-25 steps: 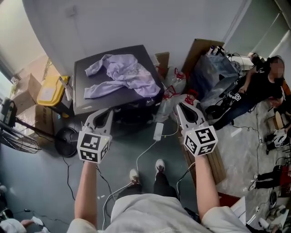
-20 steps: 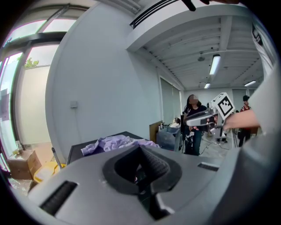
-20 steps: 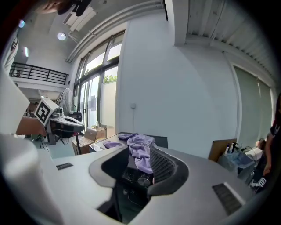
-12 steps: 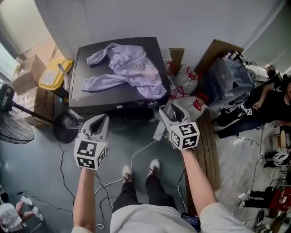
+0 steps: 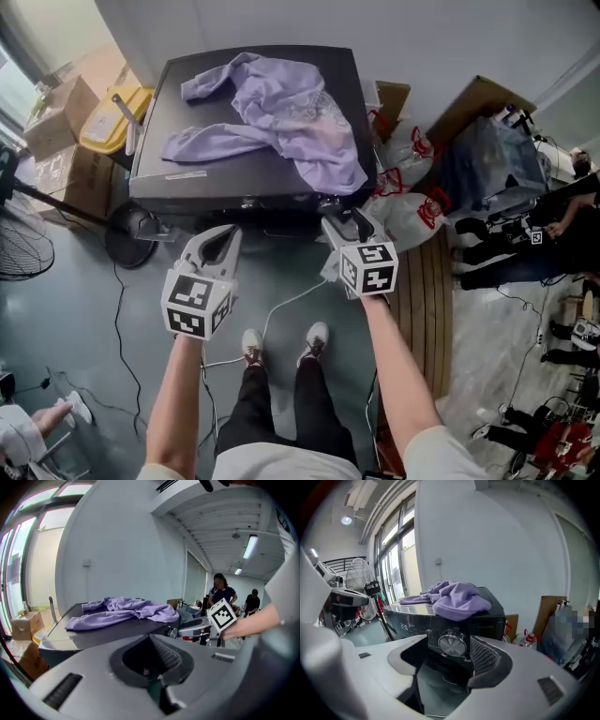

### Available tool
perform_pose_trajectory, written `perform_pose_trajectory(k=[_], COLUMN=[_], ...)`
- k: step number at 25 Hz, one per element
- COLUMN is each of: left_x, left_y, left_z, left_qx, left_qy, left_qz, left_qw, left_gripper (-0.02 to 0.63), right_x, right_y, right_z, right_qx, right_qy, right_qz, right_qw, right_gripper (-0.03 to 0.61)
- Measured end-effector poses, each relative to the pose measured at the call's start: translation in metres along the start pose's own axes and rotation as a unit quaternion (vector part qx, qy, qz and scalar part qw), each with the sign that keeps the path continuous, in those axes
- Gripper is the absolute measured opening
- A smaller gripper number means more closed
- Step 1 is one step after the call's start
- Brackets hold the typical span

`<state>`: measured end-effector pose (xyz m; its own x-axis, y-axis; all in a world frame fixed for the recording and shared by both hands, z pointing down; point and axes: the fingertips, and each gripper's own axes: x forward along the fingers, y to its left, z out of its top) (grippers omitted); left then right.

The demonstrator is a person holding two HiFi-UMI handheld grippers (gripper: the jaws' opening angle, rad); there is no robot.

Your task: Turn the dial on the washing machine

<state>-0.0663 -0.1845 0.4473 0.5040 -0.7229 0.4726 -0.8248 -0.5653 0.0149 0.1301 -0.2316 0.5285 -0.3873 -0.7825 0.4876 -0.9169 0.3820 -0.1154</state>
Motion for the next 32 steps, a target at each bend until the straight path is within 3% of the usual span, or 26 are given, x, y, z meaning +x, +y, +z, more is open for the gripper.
perform_pose_trajectory(k=[9,19,28,32], left_x=[0.025,0.018,0.015,0.014], left_y=[-0.001,-0.001,-0.003,-0.003], left_z=[-0.057,-0.065,-0.061,-0.062], left_qx=[-0.01,-0.018,-0.013,-0.013], left_qy=[0.035,0.037,0.033,0.034], left_qz=[-0.011,-0.012,-0.011,-0.01], left_qw=[0.9993,0.9991,0.9993,0.9993], left_gripper=[0.014,0.014,0.014,0.014], right_x=[0.045,0.046,0.047,0.047], right_y=[-0.013,-0.007,-0.004,-0.002], right_z=[-0.018,-0.018,-0.017,-0.017], right_qx=[0.005,-0.088,-0.211,-0.27], right_qy=[-0.016,0.01,0.042,0.048], right_qz=[-0.058,-0.107,-0.161,-0.182], right_qw=[0.998,0.99,0.963,0.944], right_gripper=[0.295,0.282,0.282,0.282])
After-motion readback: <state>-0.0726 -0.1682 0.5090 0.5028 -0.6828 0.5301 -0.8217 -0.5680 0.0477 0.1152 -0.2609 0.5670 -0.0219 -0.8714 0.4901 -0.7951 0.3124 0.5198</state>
